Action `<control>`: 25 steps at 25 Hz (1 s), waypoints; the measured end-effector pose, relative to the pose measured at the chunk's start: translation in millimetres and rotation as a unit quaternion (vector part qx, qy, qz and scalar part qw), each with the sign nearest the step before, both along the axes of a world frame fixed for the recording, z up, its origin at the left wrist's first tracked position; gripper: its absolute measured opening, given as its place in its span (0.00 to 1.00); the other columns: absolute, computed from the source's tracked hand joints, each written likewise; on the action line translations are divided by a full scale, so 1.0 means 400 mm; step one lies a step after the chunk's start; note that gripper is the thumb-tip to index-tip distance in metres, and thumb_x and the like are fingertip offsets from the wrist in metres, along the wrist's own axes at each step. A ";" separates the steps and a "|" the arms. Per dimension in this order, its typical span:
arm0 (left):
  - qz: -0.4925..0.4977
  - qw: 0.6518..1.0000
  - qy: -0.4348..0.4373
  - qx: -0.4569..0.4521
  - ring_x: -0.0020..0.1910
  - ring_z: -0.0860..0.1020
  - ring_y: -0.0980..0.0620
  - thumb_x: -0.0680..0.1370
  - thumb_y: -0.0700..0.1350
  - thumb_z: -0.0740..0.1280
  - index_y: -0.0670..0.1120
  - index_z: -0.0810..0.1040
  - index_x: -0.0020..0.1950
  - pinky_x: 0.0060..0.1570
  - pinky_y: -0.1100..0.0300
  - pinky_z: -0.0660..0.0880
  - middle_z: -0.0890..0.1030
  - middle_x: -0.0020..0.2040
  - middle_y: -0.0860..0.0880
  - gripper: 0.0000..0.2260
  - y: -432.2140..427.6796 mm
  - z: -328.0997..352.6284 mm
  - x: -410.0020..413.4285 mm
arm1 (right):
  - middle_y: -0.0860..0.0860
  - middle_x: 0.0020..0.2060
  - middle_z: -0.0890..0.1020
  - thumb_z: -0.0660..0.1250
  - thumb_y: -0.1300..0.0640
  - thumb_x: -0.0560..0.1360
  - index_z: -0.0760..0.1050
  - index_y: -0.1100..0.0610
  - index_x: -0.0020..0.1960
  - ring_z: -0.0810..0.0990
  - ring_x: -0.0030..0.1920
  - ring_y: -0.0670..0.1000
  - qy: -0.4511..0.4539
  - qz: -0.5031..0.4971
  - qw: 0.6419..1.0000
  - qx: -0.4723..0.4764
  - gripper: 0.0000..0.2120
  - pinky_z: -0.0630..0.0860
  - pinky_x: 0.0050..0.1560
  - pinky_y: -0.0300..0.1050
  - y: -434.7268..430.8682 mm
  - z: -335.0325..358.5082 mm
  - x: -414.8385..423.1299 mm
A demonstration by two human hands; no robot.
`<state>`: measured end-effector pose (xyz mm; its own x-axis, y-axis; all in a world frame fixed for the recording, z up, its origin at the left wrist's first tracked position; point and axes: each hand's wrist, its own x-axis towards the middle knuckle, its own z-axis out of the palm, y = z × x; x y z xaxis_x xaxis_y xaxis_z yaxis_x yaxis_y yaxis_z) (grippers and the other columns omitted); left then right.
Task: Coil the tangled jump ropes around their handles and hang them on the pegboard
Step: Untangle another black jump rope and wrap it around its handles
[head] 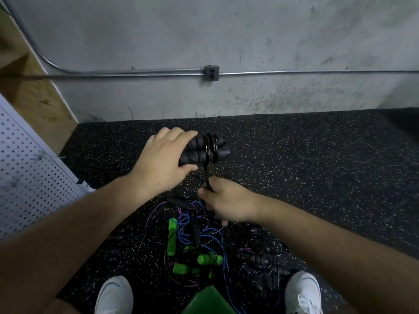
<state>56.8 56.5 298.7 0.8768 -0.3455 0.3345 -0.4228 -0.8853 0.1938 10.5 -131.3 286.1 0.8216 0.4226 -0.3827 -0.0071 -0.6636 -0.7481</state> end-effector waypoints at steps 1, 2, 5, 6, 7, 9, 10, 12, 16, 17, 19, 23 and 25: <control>0.011 1.000 0.001 0.007 0.64 0.68 0.47 0.72 0.57 0.76 0.51 0.67 0.77 0.64 0.51 0.64 0.74 0.65 0.52 0.36 0.005 -0.003 0.006 | 0.52 0.36 0.73 0.57 0.50 0.85 0.67 0.58 0.49 0.74 0.26 0.49 0.048 -0.003 0.998 0.040 0.12 0.79 0.35 0.50 0.005 0.014 -0.010; 0.020 1.000 0.004 0.017 0.64 0.68 0.48 0.72 0.57 0.75 0.52 0.67 0.77 0.65 0.51 0.64 0.73 0.65 0.52 0.36 0.009 -0.007 0.012 | 0.51 0.34 0.71 0.57 0.51 0.85 0.68 0.58 0.49 0.74 0.25 0.49 0.100 -0.010 0.991 0.084 0.12 0.81 0.36 0.52 0.005 0.037 -0.021; 0.032 0.999 0.014 0.030 0.63 0.67 0.47 0.72 0.56 0.76 0.54 0.67 0.77 0.66 0.50 0.65 0.72 0.64 0.49 0.35 0.013 -0.017 0.018 | 0.48 0.31 0.72 0.57 0.50 0.85 0.73 0.62 0.55 0.73 0.27 0.48 0.168 -0.013 0.978 0.124 0.15 0.80 0.31 0.43 -0.014 0.106 -0.033; 0.030 0.999 0.010 0.033 0.63 0.67 0.46 0.72 0.55 0.76 0.55 0.67 0.77 0.66 0.49 0.65 0.71 0.63 0.48 0.35 0.011 -0.018 0.017 | 0.48 0.32 0.73 0.57 0.48 0.85 0.75 0.61 0.56 0.73 0.28 0.47 0.136 -0.005 0.988 0.075 0.17 0.77 0.30 0.40 -0.020 0.130 -0.034; 0.025 0.999 0.002 0.042 0.62 0.67 0.46 0.72 0.55 0.77 0.55 0.68 0.76 0.66 0.49 0.66 0.71 0.62 0.47 0.35 0.006 -0.018 0.015 | 0.48 0.33 0.75 0.57 0.46 0.85 0.76 0.58 0.55 0.73 0.29 0.46 0.064 0.016 0.998 -0.009 0.17 0.74 0.29 0.38 -0.027 0.150 -0.033; 0.002 0.997 -0.010 0.076 0.61 0.67 0.46 0.72 0.53 0.76 0.55 0.67 0.77 0.64 0.49 0.67 0.72 0.60 0.46 0.34 -0.007 -0.018 0.006 | 0.47 0.35 0.76 0.58 0.46 0.84 0.75 0.52 0.44 0.74 0.31 0.46 -0.127 0.070 0.973 -0.178 0.15 0.69 0.29 0.37 -0.038 0.182 -0.025; -0.017 0.995 -0.007 0.097 0.60 0.67 0.46 0.73 0.53 0.76 0.55 0.67 0.77 0.63 0.50 0.67 0.72 0.59 0.47 0.34 -0.014 -0.019 0.001 | 0.47 0.36 0.76 0.59 0.47 0.83 0.75 0.51 0.42 0.74 0.34 0.47 -0.215 0.095 0.941 -0.242 0.14 0.69 0.32 0.39 -0.040 0.191 -0.021; -0.068 0.989 0.025 0.130 0.60 0.65 0.50 0.73 0.55 0.75 0.57 0.65 0.77 0.63 0.53 0.66 0.71 0.58 0.50 0.34 -0.029 -0.021 -0.008 | 0.46 0.40 0.78 0.60 0.45 0.82 0.78 0.50 0.46 0.76 0.42 0.49 -0.329 0.120 0.882 -0.315 0.13 0.73 0.40 0.43 -0.053 0.196 -0.003; -0.190 0.972 0.119 0.064 0.57 0.65 0.54 0.71 0.56 0.77 0.58 0.69 0.73 0.62 0.53 0.68 0.71 0.55 0.56 0.33 -0.048 -0.006 -0.035 | 0.41 0.43 0.79 0.67 0.33 0.72 0.81 0.43 0.49 0.77 0.46 0.45 -0.329 0.099 0.893 -0.290 0.16 0.76 0.47 0.45 -0.155 0.203 0.072; -0.210 0.968 0.137 0.022 0.57 0.66 0.55 0.70 0.55 0.78 0.58 0.70 0.73 0.62 0.53 0.69 0.72 0.54 0.57 0.33 -0.048 0.003 -0.044 | 0.41 0.44 0.79 0.67 0.31 0.69 0.81 0.43 0.50 0.76 0.46 0.44 -0.319 0.086 0.909 -0.254 0.18 0.75 0.47 0.44 -0.178 0.184 0.095; -0.223 0.961 0.158 -0.050 0.58 0.68 0.56 0.69 0.57 0.77 0.61 0.70 0.71 0.62 0.55 0.69 0.73 0.54 0.61 0.32 -0.048 0.030 -0.057 | 0.42 0.45 0.77 0.68 0.36 0.70 0.83 0.49 0.52 0.77 0.46 0.43 -0.289 0.052 0.950 -0.103 0.19 0.74 0.51 0.44 -0.206 0.131 0.120; -0.200 0.951 0.200 -0.123 0.65 0.68 0.59 0.70 0.60 0.74 0.64 0.68 0.71 0.68 0.55 0.68 0.72 0.59 0.66 0.31 -0.030 0.055 -0.063 | 0.46 0.42 0.77 0.76 0.64 0.71 0.76 0.59 0.53 0.79 0.42 0.39 -0.027 -0.023 0.976 0.216 0.14 0.76 0.48 0.33 -0.190 0.041 0.099; -0.180 0.949 0.213 -0.147 0.66 0.68 0.62 0.71 0.54 0.76 0.65 0.68 0.69 0.69 0.57 0.66 0.72 0.59 0.69 0.30 -0.032 0.049 -0.067 | 0.44 0.38 0.75 0.66 0.63 0.80 0.72 0.49 0.47 0.76 0.37 0.39 -0.013 -0.052 0.991 0.126 0.10 0.73 0.44 0.30 -0.148 0.017 0.061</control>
<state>30.1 43.7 318.5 0.7967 -0.5951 0.1055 -0.5161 -0.5792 0.6310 34.9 -190.4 293.1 0.8737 0.4150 -0.2539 -0.0437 -0.4529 -0.8905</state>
